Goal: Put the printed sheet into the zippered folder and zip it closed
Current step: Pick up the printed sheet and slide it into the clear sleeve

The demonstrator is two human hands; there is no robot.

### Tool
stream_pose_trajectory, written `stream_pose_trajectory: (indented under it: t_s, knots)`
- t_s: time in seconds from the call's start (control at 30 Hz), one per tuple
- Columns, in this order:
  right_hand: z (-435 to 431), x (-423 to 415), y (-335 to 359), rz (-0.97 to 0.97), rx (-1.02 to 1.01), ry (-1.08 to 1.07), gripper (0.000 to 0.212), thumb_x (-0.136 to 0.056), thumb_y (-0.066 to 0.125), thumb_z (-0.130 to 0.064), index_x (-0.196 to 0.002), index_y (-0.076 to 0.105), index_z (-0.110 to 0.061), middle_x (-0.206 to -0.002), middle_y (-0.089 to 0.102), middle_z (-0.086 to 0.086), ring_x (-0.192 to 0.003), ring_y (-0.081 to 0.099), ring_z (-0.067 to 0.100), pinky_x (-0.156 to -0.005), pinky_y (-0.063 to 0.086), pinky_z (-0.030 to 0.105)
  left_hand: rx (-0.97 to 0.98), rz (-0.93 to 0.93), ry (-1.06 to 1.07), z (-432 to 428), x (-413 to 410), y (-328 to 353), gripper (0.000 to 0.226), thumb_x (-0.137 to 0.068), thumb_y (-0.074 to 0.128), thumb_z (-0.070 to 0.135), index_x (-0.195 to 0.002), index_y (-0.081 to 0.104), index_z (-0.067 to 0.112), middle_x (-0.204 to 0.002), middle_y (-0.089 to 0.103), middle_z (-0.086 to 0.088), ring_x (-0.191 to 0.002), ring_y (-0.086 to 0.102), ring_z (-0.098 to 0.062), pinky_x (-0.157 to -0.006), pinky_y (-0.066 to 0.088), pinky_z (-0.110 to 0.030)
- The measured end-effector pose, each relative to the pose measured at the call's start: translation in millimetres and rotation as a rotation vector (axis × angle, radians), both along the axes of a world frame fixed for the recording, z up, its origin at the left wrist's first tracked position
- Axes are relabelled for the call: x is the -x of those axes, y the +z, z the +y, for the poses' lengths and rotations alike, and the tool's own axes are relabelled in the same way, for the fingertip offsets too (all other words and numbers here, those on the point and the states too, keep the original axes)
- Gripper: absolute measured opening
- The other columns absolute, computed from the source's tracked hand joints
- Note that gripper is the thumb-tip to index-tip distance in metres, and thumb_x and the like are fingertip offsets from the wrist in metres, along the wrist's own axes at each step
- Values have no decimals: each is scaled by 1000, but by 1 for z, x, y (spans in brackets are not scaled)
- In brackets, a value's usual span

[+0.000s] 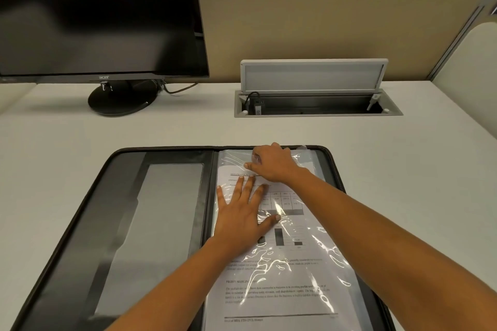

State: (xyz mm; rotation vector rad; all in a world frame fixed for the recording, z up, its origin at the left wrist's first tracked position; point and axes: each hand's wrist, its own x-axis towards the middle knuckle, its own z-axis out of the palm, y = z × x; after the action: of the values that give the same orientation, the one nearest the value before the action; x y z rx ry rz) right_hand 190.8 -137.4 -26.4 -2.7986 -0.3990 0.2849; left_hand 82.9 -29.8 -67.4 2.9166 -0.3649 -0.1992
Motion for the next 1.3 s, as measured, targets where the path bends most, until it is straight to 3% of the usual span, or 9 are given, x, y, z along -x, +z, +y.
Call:
stream_pose_trajectory:
  t_s: [0.13, 0.27, 0.37, 0.5, 0.77, 0.87, 0.97, 1.07, 1.3]
  knots:
    - [-4, 12, -3, -159, 29, -22, 53, -91, 46, -42, -136, 34, -17, -144, 37, 7, -134, 30, 26, -110, 20, 50, 27, -8, 6, 0, 0, -2, 86, -72, 1, 76, -147, -4, 34, -158, -9, 2, -145, -13, -18, -110, -17, -54]
    - [-11, 35, -12, -201, -26, -68, 56, -92, 46, -39, -140, 26, -19, -151, 24, 7, -140, 19, 25, -114, 12, 52, 93, -26, 27, 4, 6, -2, 103, -60, -11, 83, -148, 1, 29, -158, -7, 3, -145, -12, -15, -110, -18, -47]
    - [-22, 57, -22, -184, -48, -72, 52, -91, 46, -39, -137, 31, -21, -150, 25, 5, -140, 19, 24, -113, 12, 51, 119, -36, 77, 12, 21, 0, 95, -64, -4, 75, -147, 8, 29, -158, -6, 4, -145, -11, -13, -113, -14, -47]
    - [-38, 89, -32, -160, -91, -114, 45, -92, 45, -39, -133, 38, -21, -148, 29, 4, -138, 22, 22, -113, 13, 51, 141, -26, 128, 34, 47, -3, 115, -51, -18, 87, -146, 12, 29, -158, -3, 5, -146, -7, -13, -113, -11, -45]
    - [-66, 140, -37, -146, -81, -168, 49, -91, 39, -50, -133, 38, -25, -149, 28, 0, -140, 18, 19, -112, 8, 58, 121, -2, 242, 77, 97, 3, 123, -46, -21, 89, -147, 14, 28, -158, 0, 3, -146, -1, -15, -114, -5, -53]
    - [-77, 159, -37, -153, -85, -212, 71, -76, 22, -68, -132, 39, -28, -148, 29, -1, -140, 18, 18, -112, 9, 59, 120, -5, 327, 95, 112, 5, 104, -62, 2, 87, -146, 18, 28, -158, 4, 0, -146, 2, -18, -113, -1, -57]
    - [-88, 173, -37, -156, -68, -266, 67, -77, 28, -66, -132, 38, -28, -148, 29, -1, -140, 18, 20, -112, 10, 59, 97, -17, 447, 116, 121, 7, 71, -87, 34, 63, -145, 21, 25, -158, 7, -2, -146, 4, -21, -112, 4, -60]
    - [-98, 186, -37, -140, -31, -319, 58, -85, 41, -60, -134, 35, -29, -150, 27, 1, -141, 16, 21, -112, 11, 59, 76, -40, 588, 141, 127, 8, 65, -89, 39, 55, -144, 25, 22, -158, 9, -4, -146, 4, -22, -110, 7, -64]
    - [-104, 210, -38, -80, -82, -457, 67, -82, 45, -61, -139, 28, -31, -154, 15, 7, -142, 16, 28, -114, 15, 55, 31, -41, 832, 189, 138, 3, 64, -88, 41, 57, -138, 38, 17, -154, 18, -15, -144, 10, -30, -108, 11, -66]
